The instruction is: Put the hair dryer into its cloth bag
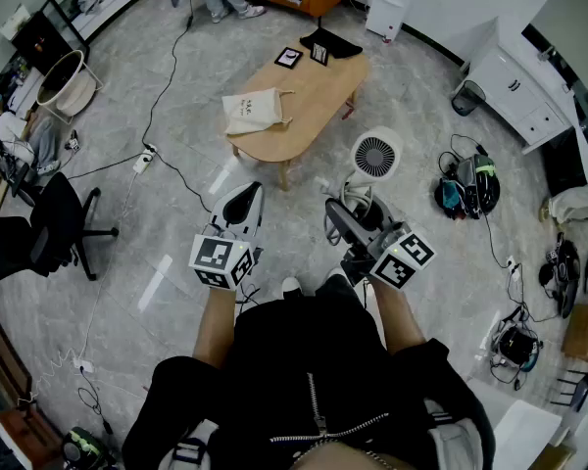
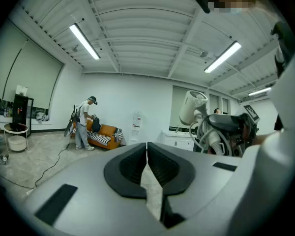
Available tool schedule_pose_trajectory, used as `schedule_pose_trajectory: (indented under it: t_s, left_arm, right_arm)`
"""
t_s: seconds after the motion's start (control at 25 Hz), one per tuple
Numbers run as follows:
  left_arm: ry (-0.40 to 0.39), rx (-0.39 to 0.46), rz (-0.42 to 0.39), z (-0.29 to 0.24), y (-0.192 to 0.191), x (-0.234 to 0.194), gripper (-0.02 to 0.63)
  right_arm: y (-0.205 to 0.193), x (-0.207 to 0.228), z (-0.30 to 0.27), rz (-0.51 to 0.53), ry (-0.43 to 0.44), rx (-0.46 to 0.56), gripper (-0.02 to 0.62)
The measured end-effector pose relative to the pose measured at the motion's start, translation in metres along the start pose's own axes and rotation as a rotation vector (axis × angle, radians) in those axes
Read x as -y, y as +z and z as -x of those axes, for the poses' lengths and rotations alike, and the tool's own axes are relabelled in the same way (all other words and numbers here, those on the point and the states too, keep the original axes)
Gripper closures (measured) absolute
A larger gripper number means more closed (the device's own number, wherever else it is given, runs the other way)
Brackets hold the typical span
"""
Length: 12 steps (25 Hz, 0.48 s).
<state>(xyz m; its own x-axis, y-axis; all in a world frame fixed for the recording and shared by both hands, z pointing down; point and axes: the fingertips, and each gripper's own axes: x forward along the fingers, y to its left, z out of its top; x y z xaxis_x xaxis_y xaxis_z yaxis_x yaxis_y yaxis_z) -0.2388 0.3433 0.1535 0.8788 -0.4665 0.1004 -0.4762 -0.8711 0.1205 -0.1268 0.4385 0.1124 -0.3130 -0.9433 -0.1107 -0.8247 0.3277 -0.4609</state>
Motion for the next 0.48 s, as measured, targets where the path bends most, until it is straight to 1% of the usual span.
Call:
schedule_pose_trajectory:
  t_s: [0.32, 0.48]
  left_arm:
    - [-0.008, -0.015, 0.007, 0.003, -0.007, 0.01, 0.588]
    - [-0.022, -0.016, 0.009, -0.002, -0.005, 0.017, 0.589]
  right_arm:
    - [-0.003, 0.0, 0.011, 0.01, -0.007, -0.006, 0.35]
    - [0.001, -0.001, 0.017, 0.007, 0.01, 0.008, 0.348]
